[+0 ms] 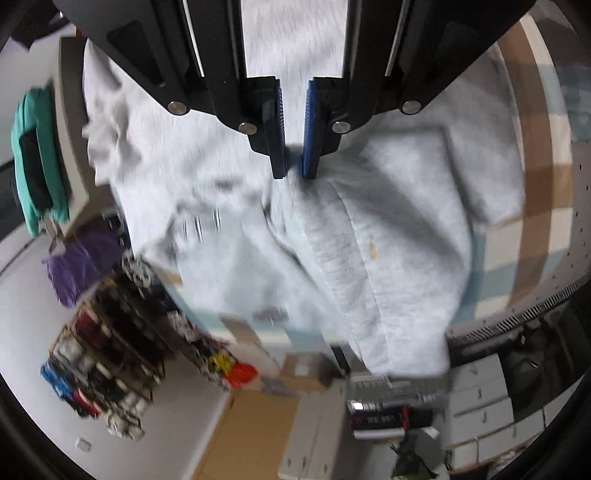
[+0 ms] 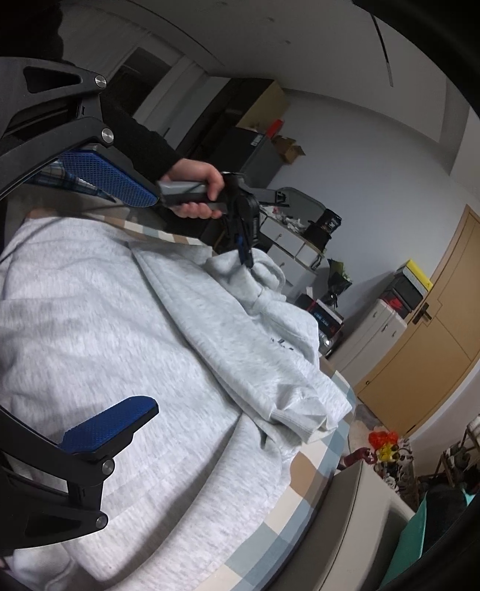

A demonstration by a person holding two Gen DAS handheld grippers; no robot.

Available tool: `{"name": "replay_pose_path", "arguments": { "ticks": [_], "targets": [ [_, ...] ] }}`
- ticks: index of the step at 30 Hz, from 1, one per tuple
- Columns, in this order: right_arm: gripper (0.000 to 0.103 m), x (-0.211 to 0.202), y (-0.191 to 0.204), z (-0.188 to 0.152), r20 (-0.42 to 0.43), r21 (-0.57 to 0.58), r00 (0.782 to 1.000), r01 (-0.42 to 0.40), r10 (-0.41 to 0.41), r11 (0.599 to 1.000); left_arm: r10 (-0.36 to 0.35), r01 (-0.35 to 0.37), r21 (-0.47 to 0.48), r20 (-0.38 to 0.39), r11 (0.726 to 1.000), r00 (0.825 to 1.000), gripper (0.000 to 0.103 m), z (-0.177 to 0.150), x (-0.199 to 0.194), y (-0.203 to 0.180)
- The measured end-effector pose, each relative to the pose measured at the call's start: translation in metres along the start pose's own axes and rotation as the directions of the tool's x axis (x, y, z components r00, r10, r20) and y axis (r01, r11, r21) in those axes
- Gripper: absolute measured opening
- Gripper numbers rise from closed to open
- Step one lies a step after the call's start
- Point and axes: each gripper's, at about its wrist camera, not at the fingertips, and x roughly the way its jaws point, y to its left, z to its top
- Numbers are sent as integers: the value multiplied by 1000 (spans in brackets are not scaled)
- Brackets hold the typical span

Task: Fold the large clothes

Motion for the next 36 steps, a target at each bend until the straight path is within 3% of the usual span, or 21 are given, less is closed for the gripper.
{"name": "replay_pose_path", "arguments": {
  "ticks": [2, 5, 7, 8, 9, 11, 14, 17, 20, 22, 25, 26, 28, 29, 30, 32, 34, 35, 36],
  "targets": [
    [103, 2, 1, 0, -4, -8, 1000, 5, -5, 1000, -9, 7, -34, -61, 999, 998, 8, 2, 4, 7],
    [103, 3, 1, -1, -11, -11, 1000, 10, -10, 1000, -29, 24, -106, -42, 994, 999, 11, 15, -14, 22],
    [103, 3, -1, -1, -13, -3, 1000, 14, -14, 1000, -7, 8, -133, 11, 991, 1000, 33, 28, -32, 26],
    [103, 4, -3, -1, -17, 8, 1000, 11, -11, 1000, -3, 7, -144, 29, 989, 1000, 60, 33, -39, 25],
    [103, 4, -5, 0, -17, 16, 1000, 9, -9, 1000, -5, 13, -155, 50, 988, 999, 70, 39, -44, 26],
    [103, 4, -8, 1, -18, 31, 1000, 6, -5, 999, 15, -3, -155, 80, 988, 997, 71, 61, -47, 27],
    [103, 3, -8, 1, -18, 33, 1000, 0, 0, 999, 180, -169, -136, 71, 976, 981, 71, 92, -25, 28],
    [103, 3, -7, 1, -21, 24, 1000, -2, 3, 1000, 280, -274, -181, 6, 944, 960, 71, 122, 16, 50],
    [103, 2, -9, 2, -20, 19, 1000, 0, 0, 1000, 401, -397, -285, -47, 873, 915, 71, 128, 44, 79],
    [103, 4, -12, 3, -35, 21, 999, 5, -5, 1000, 371, -367, -314, -48, 876, 927, 71, 130, 58, 91],
    [103, 7, -19, 7, -51, 37, 999, 8, -6, 999, 383, -384, -333, -72, 861, 921, 71, 128, 77, 106],
    [103, 7, -21, 9, -51, 49, 999, 5, -2, 999, 385, -389, -343, -83, 855, 919, 69, 125, 80, 112],
    [103, 7, -25, 10, -53, 77, 999, -10, 14, 997, 346, -364, -355, -114, 861, 931, 34, 118, 87, 121],
    [103, 8, -25, 10, -54, 77, 998, -7, 11, 997, 348, -372, -347, -133, 861, 928, 8, 117, 86, 121],
    [103, 7, -24, 9, -54, 71, 999, -3, 7, 997, 363, -389, -332, -139, 859, 921, 7, 115, 87, 120],
    [103, 6, -20, 9, -45, 50, 999, 5, -2, 999, 371, -374, -331, -76, 866, 926, 5, 114, 65, 108],
    [103, 6, -17, 7, -45, 37, 999, 6, -4, 999, 378, -339, -333, 60, 880, 924, 4, 117, 27, 91],
    [103, 7, -15, 6, -49, 31, 999, 7, -5, 1000, 389, -341, -299, 120, 891, 913, 4, 119, 9, 77],
    [103, 8, -14, 5, -51, 25, 999, 9, -8, 1000, 419, -369, -249, 191, 895, 888, 4, 121, -11, 59]
  ]
}}
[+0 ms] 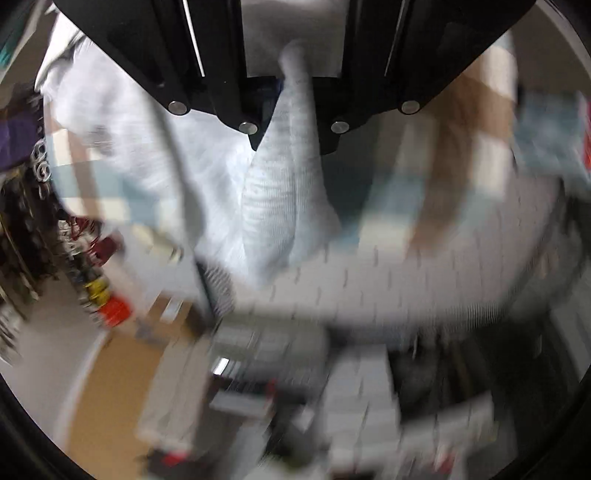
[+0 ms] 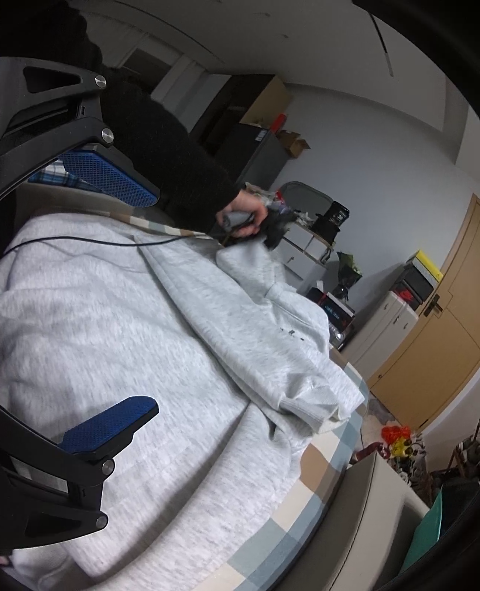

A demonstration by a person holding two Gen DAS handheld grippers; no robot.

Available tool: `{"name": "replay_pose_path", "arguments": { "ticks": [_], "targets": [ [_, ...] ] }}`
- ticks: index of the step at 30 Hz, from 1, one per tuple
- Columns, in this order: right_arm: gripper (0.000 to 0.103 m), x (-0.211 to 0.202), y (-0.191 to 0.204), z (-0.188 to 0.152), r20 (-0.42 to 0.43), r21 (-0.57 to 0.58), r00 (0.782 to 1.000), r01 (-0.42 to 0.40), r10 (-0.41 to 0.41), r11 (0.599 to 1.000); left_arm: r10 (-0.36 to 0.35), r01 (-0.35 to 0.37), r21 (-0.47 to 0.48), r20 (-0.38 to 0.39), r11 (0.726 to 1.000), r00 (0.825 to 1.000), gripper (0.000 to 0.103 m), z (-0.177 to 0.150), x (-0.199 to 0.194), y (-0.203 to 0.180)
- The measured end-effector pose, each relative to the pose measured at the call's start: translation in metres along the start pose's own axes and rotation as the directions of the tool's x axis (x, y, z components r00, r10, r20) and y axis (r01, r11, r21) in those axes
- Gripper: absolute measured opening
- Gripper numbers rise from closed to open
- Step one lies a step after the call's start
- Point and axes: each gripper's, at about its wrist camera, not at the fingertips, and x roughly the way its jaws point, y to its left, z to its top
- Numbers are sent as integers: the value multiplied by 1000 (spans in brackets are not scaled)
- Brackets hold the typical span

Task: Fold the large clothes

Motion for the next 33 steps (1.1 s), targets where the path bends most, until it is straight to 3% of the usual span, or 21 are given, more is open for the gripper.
{"name": "replay_pose_path", "arguments": {
  "ticks": [2, 5, 7, 9, 10, 11, 13, 16, 19, 23, 26, 28, 30, 32, 33],
  "targets": [
    [103, 1, 4, -2, 3, -20, 1000, 8, -8, 1000, -8, -18, 150, 165, 988, 986, 4, 1, -59, -28],
    [103, 0, 10, -4, 17, -49, 999, 27, -27, 998, -76, -49, 344, 343, 938, 936, 4, -29, -142, -72],
    [103, -1, 12, -5, 25, -65, 999, 29, -28, 997, -149, -62, 459, 409, 886, 900, 4, -73, -186, -91],
    [103, -2, 15, -7, 36, -78, 999, 41, -38, 996, -238, -14, 517, 419, 856, 876, 5, -116, -210, -94],
    [103, -3, 15, -7, 41, -83, 998, 44, -41, 996, -267, 2, 542, 412, 840, 871, 5, -139, -217, -92],
    [103, -4, 16, -8, 46, -84, 998, 47, -43, 995, -275, 18, 540, 401, 841, 874, 6, -153, -218, -90],
    [103, -5, 16, -9, 55, -84, 998, 49, -44, 995, -306, 118, 496, 318, 860, 897, 7, -184, -211, -75],
    [103, -7, 17, -9, 58, -87, 997, 53, -48, 995, -271, 191, 321, 225, 928, 936, 9, -217, -185, -48],
    [103, -5, 21, -8, 70, -104, 995, 76, -69, 992, -334, 321, 113, 116, 940, 936, 9, -237, -153, -23],
    [103, -5, 29, 2, 69, -101, 995, 74, -67, 992, -253, 253, -5, 9, 967, 967, 9, -257, -137, -11],
    [103, 1, 46, 24, 68, -132, 996, 65, -56, 989, -242, 242, -18, 1, 970, 970, 9, -255, -143, -6],
    [103, 11, 65, 46, 67, -180, 996, 71, -60, 981, -285, 284, -72, -9, 956, 958, 15, -255, -144, 6],
    [103, 27, 89, 72, 66, -241, 997, 60, -45, 969, -321, 313, -111, -64, 943, 945, 36, -253, -137, 17],
    [103, 51, 114, 98, 45, -295, 997, 69, -59, 953, -381, 369, -151, -58, 917, 923, 42, -256, -141, 30],
    [103, 65, 124, 108, 27, -316, 998, 65, -60, 947, -389, 378, -155, -46, 913, 920, 43, -255, -144, 35]
  ]
}}
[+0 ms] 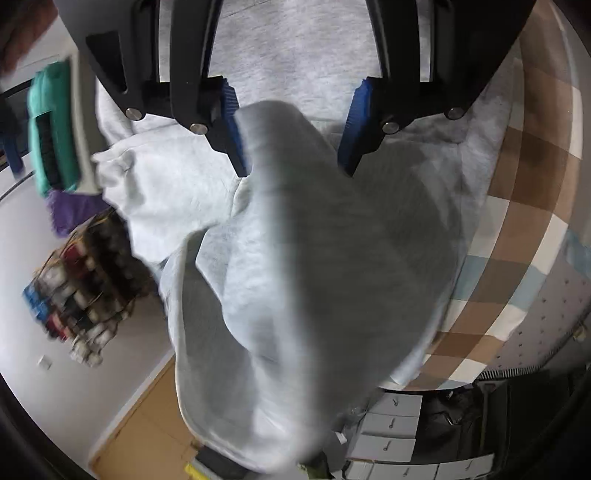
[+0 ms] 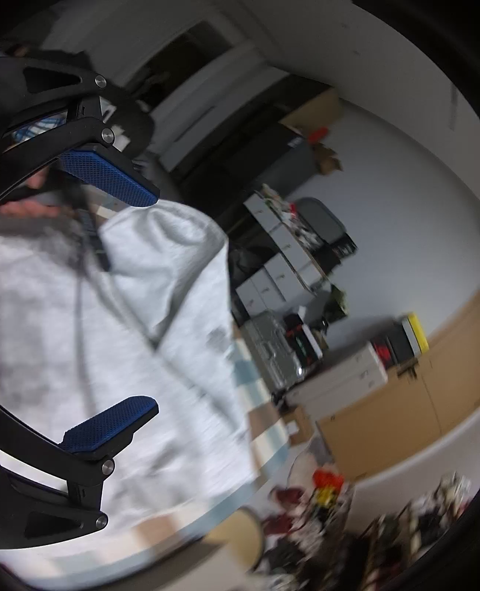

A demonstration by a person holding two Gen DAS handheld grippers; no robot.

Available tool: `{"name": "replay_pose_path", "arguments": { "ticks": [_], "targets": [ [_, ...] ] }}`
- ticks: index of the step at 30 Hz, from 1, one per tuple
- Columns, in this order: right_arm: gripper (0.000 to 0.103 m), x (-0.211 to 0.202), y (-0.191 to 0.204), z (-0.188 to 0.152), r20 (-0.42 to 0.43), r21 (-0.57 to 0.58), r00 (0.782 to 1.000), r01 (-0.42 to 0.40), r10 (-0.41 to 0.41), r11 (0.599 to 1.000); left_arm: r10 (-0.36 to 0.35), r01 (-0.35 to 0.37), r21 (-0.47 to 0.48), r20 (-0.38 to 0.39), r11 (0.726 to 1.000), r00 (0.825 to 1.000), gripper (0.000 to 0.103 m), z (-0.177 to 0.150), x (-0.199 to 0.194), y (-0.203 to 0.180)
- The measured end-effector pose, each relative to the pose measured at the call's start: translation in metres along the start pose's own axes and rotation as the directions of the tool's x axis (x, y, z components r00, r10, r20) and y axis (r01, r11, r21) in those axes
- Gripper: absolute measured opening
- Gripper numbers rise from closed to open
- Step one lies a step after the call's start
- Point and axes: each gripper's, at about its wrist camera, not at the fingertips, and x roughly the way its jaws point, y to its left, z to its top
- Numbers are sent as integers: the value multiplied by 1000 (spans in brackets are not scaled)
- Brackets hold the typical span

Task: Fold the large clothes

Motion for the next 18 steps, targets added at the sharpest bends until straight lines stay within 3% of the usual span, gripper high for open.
{"name": "replay_pose_path", "arguments": {
  "ticks": [3, 6, 9, 12, 18],
  "targets": [
    [103, 51, 28, 33, -69, -131, 993, 82, -92, 988, -37, 37, -8, 23, 999, 999, 54, 7, -13, 9],
    [103, 101, 54, 43, -109, -316, 974, 156, -200, 936, -69, 72, -50, 58, 996, 996, 57, 10, -24, 25],
    [103, 155, 72, 43, -163, -437, 947, 182, -276, 881, -79, 85, -72, 81, 994, 994, 58, 9, -26, 42],
    [103, 195, 87, 43, -180, -505, 935, 179, -306, 844, -53, 59, -69, 90, 996, 995, 58, 11, -18, 43],
    [102, 265, 106, 29, -114, -684, 872, 278, -476, 674, -7, 12, -46, 108, 999, 994, 58, 12, -16, 45]
  ]
}}
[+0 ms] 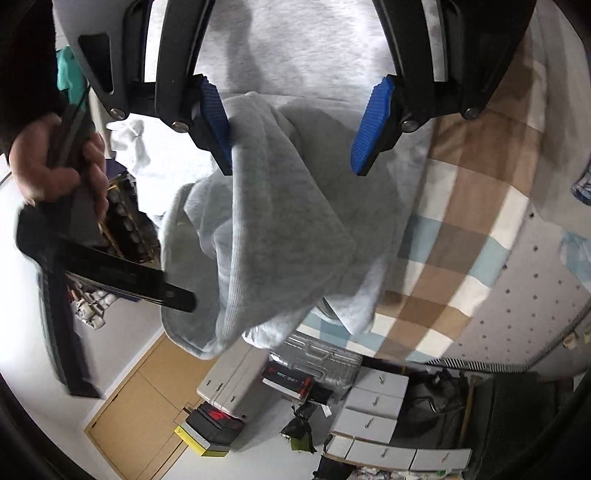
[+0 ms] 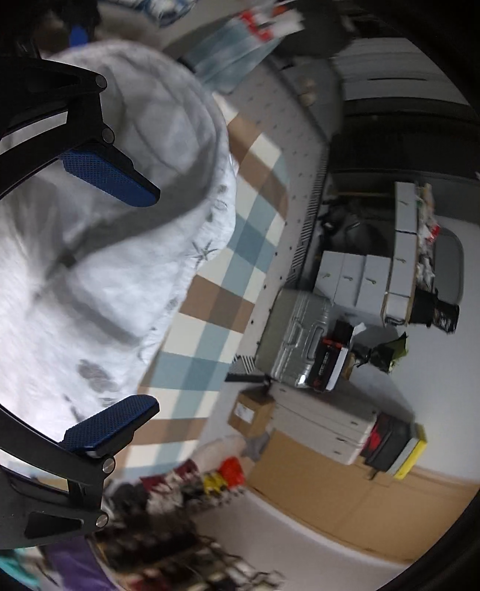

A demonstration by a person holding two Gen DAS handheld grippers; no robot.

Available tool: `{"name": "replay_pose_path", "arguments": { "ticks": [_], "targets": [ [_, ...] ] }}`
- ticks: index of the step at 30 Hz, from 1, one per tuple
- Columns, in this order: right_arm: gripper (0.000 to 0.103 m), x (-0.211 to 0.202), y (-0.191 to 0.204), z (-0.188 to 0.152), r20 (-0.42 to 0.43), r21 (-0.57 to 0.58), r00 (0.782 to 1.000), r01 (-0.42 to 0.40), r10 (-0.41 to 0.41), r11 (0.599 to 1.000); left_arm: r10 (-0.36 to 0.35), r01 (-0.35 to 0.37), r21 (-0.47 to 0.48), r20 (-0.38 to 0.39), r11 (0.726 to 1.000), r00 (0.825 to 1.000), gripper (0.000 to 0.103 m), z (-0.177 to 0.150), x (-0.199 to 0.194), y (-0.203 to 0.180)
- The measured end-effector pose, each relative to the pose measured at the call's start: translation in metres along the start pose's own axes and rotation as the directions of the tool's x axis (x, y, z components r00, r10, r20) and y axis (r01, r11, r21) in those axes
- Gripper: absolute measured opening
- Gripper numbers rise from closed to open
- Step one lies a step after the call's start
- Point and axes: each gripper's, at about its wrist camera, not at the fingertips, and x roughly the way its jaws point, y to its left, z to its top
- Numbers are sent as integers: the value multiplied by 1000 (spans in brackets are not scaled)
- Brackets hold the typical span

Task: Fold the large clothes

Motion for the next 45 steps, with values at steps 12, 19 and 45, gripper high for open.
{"name": "replay_pose_path", "arguments": {
  "ticks": [12, 19, 45],
  "targets": [
    [6, -40, -26, 17, 125, 77, 992, 12, -22, 997, -4, 4, 8, 19, 1000, 1000, 58, 3, 2, 6],
    [6, -107, -70, -38, 289, 177, 955, 10, -62, 984, -15, 14, 36, 40, 999, 999, 63, 3, -3, -3],
    [10, -102, -80, -245, 310, 624, 940, -316, 145, 715, -484, 498, 260, -121, 827, 867, 85, 11, -52, -55]
  ]
}}
